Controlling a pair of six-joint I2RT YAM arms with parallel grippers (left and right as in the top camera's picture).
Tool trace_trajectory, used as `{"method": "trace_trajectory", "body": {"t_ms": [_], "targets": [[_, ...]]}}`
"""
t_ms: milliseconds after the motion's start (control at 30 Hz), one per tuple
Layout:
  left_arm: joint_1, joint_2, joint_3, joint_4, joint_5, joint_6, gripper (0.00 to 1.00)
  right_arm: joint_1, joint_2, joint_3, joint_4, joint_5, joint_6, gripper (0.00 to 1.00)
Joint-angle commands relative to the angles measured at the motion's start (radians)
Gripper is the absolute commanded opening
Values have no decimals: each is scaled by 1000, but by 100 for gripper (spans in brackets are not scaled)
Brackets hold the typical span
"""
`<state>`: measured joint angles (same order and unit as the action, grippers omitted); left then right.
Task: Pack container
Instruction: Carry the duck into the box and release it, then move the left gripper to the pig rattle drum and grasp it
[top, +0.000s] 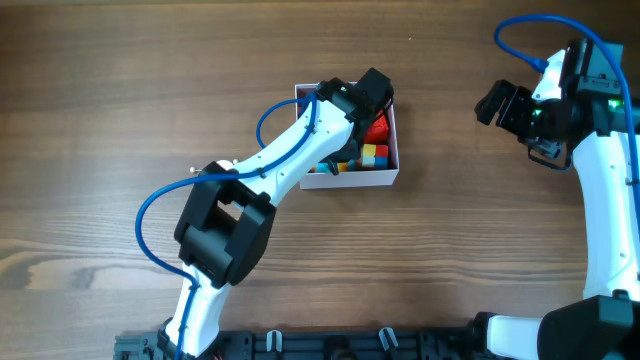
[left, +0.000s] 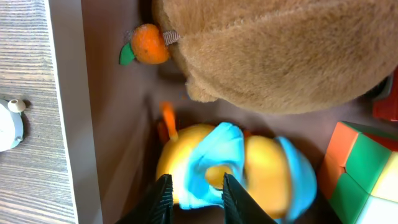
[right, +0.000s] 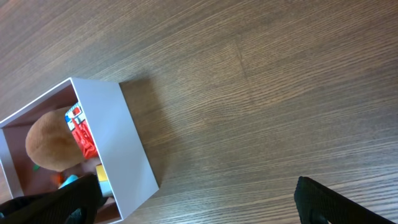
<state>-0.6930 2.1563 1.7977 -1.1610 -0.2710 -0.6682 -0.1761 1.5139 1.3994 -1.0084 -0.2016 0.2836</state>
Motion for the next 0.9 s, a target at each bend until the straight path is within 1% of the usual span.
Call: {"method": "trace_trajectory", "body": {"t_ms": [0,167,233,333,367,433,500,533,567,600,667,700,733,767,867], "targets": [[6,-21,2,-3,5,-6,27,-4,4,6,5,10,7,100],[6,-124,2,-3,4,2,27,-4,4,6,4,10,8,100],[7,-178,2,-3,0,6,30,-4,4,6,5,10,7,100],[19,-272,2,-25,-33,10,44,-4,4,6,5,10,7,100],[32,-304,2,-42,-54,10,52,-4,4,6,5,10,7,100],[73,-356,2,-107,-104,19,60,-4,4,6,5,10,7,100],[139,-370,1,-180,-113,102,64,-4,4,6,5,10,7,100],[200,-362,1,-224,-113,191,69,-4,4,6,5,10,7,100],[257,-347,1,-258,-112,284,69,-4,4,6,5,10,7,100],[300,-335,1,-274,-107,330,69,-4,4,6,5,10,7,100],[383,-304,-7,-275,0,466,70,-4,4,6,5,10,7,99],[435,-289,-25,-269,117,590,70,-4,4,6,5,10,7,100],[479,-276,-51,-269,197,669,71,-4,4,6,5,10,7,100],[515,-267,-82,-269,221,702,70,-4,4,6,5,10,7,100],[593,-259,-201,-253,221,754,66,-4,4,6,5,10,7,100]]}}
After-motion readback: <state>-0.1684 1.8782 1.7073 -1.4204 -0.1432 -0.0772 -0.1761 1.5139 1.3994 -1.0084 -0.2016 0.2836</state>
